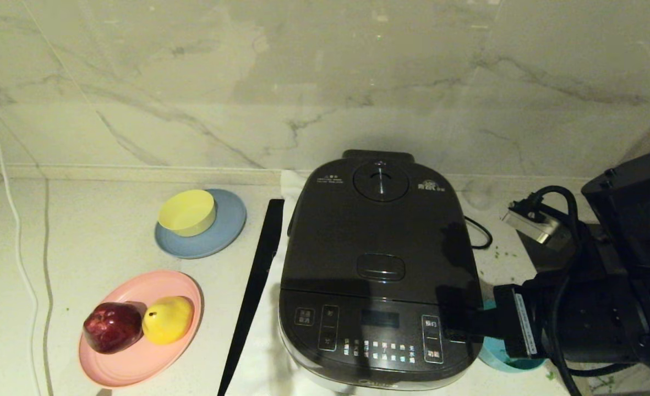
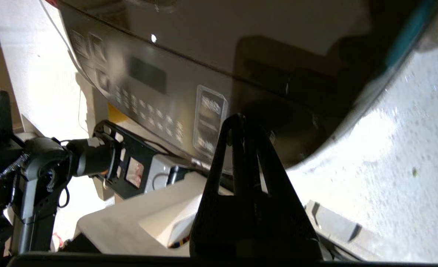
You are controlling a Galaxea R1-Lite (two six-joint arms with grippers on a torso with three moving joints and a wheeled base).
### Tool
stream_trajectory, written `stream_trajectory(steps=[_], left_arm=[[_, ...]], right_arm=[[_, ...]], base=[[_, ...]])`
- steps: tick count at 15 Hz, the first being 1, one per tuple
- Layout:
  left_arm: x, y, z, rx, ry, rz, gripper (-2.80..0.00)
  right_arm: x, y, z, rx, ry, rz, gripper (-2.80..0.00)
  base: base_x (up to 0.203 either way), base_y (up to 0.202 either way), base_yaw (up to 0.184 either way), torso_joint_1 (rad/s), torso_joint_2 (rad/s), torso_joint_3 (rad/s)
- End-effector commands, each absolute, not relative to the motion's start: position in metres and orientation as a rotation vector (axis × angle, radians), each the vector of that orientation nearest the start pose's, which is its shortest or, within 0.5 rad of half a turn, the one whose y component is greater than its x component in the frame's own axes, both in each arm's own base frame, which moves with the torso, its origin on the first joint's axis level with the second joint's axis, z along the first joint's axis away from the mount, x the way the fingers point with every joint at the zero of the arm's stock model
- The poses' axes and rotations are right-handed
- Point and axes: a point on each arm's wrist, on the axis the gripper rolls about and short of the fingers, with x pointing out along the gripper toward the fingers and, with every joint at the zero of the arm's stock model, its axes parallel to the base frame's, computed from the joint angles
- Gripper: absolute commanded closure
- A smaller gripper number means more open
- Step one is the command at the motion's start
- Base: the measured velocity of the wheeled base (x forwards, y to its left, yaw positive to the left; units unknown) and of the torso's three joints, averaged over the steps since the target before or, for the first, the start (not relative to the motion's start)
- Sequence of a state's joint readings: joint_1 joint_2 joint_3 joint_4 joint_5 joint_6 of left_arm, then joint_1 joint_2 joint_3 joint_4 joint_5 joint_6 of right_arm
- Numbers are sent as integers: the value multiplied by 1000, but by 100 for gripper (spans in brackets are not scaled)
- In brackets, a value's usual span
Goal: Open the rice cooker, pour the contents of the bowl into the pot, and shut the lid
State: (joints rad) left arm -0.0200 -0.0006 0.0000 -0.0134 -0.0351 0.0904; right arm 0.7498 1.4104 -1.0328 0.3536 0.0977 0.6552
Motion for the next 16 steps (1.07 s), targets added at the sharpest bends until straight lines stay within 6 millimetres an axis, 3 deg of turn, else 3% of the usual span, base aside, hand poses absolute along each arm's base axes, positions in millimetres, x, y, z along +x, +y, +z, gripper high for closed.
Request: stream_trajectory(steps=[1, 16], left_arm=[[-22, 0, 75, 91, -10, -55, 0], [-22, 0, 75, 91, -10, -55, 0]], right_arm=[[153, 146, 235, 352, 946, 538, 0], [148, 152, 224, 333, 988, 547, 0]], base=[[0, 0, 0, 0, 0, 0], [0, 0, 0, 0, 0, 0]])
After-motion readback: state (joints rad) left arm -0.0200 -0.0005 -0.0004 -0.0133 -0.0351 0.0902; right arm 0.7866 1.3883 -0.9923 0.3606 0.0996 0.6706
